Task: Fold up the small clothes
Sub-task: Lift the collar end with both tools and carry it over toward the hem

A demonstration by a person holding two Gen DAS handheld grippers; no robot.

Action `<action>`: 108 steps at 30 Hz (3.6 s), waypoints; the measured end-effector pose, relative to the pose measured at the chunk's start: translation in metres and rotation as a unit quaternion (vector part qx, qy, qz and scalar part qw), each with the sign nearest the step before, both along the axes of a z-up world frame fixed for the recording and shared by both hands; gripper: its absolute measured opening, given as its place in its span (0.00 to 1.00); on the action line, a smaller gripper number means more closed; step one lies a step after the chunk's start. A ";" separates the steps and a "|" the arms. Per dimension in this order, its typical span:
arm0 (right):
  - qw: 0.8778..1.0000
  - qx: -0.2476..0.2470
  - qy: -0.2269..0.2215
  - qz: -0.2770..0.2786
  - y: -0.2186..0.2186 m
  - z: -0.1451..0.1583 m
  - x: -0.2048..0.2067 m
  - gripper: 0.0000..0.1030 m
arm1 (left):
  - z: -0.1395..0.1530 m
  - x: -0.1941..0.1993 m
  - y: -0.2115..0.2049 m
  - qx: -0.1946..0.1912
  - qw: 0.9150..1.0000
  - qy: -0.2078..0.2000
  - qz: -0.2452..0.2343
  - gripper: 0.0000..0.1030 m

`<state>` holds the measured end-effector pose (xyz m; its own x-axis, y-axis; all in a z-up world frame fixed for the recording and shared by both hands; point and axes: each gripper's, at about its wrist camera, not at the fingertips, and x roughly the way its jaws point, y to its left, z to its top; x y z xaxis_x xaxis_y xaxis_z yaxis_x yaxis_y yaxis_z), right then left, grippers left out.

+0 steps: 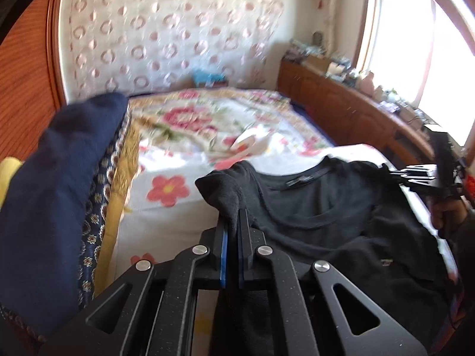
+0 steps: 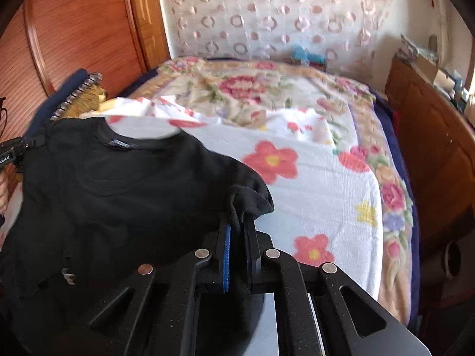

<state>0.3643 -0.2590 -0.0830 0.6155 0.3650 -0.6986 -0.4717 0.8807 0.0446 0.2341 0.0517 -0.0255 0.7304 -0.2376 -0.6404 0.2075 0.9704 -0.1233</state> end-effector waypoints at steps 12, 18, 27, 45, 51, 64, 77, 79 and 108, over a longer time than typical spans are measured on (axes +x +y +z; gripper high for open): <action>0.995 0.065 -0.080 -0.008 -0.037 0.039 -0.137 0.06 | 0.035 -0.097 0.012 -0.022 0.998 -0.062 -0.022 0.05; 0.992 0.074 -0.098 -0.006 -0.057 0.035 -0.209 0.06 | 0.033 -0.159 0.018 -0.031 0.996 -0.078 -0.020 0.05; 0.992 0.091 -0.081 -0.018 -0.085 0.016 -0.284 0.06 | 0.020 -0.224 0.016 -0.044 0.996 -0.078 -0.019 0.05; 0.999 0.035 -0.022 -0.023 -0.076 -0.005 -0.297 0.07 | -0.021 -0.241 0.031 -0.040 0.999 -0.016 0.009 0.22; 0.999 0.024 -0.039 -0.025 -0.079 0.013 -0.300 0.17 | -0.002 -0.244 0.042 -0.018 0.998 -0.046 0.026 0.56; 0.996 0.013 -0.072 -0.042 -0.078 0.025 -0.263 0.48 | -0.009 -0.178 0.056 0.016 0.999 -0.012 0.032 0.78; 0.999 0.009 -0.007 -0.033 -0.075 -0.007 -0.207 0.48 | -0.064 -0.128 0.055 0.016 0.995 0.096 0.004 0.78; 0.999 0.008 -0.002 -0.034 -0.079 -0.008 -0.202 0.49 | -0.068 -0.126 0.056 0.010 0.994 0.111 -0.002 0.78; 0.988 0.067 -0.138 0.012 -0.081 0.099 -0.312 0.13 | 0.065 -0.234 0.050 -0.091 0.989 -0.078 -0.083 0.08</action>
